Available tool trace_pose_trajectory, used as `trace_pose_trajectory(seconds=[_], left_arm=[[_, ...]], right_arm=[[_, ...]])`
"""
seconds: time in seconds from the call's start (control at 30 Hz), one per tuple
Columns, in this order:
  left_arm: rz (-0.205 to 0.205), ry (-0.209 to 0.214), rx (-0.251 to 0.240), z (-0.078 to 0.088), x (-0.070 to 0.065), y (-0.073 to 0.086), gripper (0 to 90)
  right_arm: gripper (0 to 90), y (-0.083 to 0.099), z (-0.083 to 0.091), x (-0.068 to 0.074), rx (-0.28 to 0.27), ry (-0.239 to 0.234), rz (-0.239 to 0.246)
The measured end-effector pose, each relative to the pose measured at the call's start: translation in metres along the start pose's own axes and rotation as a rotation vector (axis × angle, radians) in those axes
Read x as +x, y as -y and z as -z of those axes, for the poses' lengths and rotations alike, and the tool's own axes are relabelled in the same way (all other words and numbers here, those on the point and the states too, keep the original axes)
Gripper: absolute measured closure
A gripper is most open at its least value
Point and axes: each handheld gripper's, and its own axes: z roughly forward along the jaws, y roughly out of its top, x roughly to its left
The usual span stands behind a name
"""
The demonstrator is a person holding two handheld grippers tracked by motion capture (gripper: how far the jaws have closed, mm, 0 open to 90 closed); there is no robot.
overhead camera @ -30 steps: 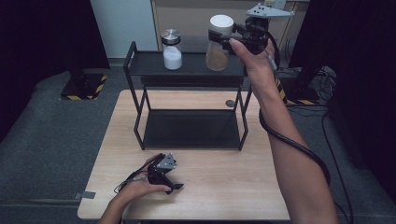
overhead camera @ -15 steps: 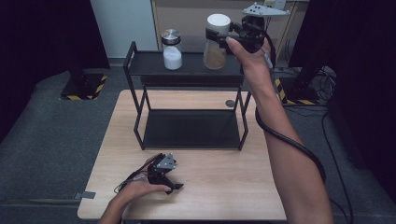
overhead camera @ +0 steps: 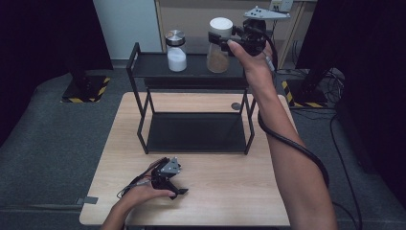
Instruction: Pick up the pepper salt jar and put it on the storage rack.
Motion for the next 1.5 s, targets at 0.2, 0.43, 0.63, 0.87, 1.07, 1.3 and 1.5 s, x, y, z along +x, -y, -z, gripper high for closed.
trace_pose_trajectory(seconds=[0.2, 0.43, 0.63, 0.87, 1.07, 1.3, 1.5], left_arm=[[-0.002, 0.001, 0.0, 0.0, 0.0, 0.0, 0.0], [-0.003, 0.002, 0.001, 0.0, 0.001, 0.0, 0.0], [-0.008, 0.003, 0.004, 0.0, 0.001, -0.001, 0.0], [-0.008, 0.003, 0.004, 0.0, 0.001, -0.001, 0.0], [-0.008, 0.003, 0.004, 0.0, 0.001, -0.001, 0.0], [-0.008, 0.003, 0.005, 0.0, 0.001, -0.001, 0.0], [-0.008, 0.003, 0.004, 0.0, 0.001, -0.001, 0.0]], right_arm=[[35.0, 0.003, -0.004, -0.001, 0.009, 0.004, -0.006], [35.0, 0.006, -0.007, -0.001, 0.011, 0.006, -0.001], [35.0, 0.008, -0.011, -0.002, 0.019, 0.004, -0.007], [35.0, 0.01, -0.014, -0.003, 0.023, 0.013, -0.013], [35.0, 0.01, -0.017, -0.004, 0.025, 0.014, -0.014], [35.0, 0.012, -0.019, -0.005, 0.028, 0.015, -0.024], [34.9, 0.013, -0.019, -0.005, 0.024, 0.015, -0.021]])
